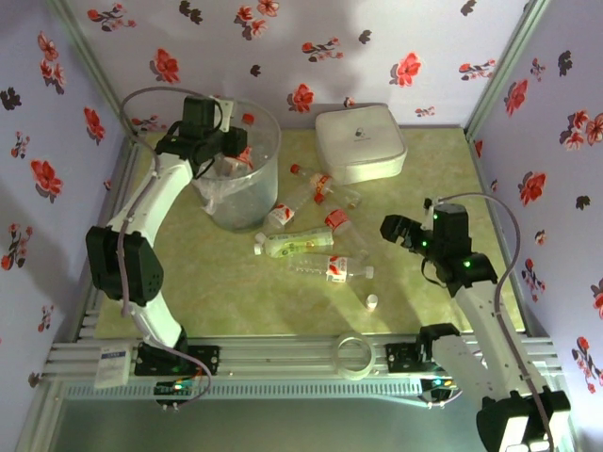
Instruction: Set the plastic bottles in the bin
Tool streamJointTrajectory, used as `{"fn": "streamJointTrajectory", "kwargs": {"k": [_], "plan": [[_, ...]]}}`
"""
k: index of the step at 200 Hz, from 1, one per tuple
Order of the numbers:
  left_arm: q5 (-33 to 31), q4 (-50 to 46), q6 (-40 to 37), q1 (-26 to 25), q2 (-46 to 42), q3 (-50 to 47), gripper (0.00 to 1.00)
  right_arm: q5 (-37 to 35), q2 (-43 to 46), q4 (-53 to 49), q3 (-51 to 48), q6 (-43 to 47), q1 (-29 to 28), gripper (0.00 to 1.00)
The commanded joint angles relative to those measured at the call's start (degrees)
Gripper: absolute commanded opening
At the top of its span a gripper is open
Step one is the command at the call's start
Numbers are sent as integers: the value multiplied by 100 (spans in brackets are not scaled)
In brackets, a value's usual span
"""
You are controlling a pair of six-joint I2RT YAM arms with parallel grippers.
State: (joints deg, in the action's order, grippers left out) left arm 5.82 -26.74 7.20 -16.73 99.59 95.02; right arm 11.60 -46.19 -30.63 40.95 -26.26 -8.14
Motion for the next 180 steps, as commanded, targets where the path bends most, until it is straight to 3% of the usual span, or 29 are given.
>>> {"fn": "streamJointTrajectory", "kwargs": {"k": [1, 50, 87, 141, 170, 180], "plan": [[156, -700, 64, -94, -179, -69, 43, -11, -135, -551, 240, 386, -15, 96], [182, -771, -49, -111, -871, 130, 63, 376, -668, -241, 65, 111, -128, 95], [217, -793, 11, -122, -1644, -127, 75, 202, -1242, -110, 389, 229, -373, 92], [564, -299, 891, -299, -3146, -1706, 82, -661, -2924, 28, 1596, 1508, -769, 86], [806, 182, 1619, -422, -3704, -2700, 83, -658, -4163, 58, 2512, 2106, -867, 84], [850, 328, 1832, -473, -3851, -3013, 83, -613, -4561, 134, 2799, 2166, -898, 79]]}}
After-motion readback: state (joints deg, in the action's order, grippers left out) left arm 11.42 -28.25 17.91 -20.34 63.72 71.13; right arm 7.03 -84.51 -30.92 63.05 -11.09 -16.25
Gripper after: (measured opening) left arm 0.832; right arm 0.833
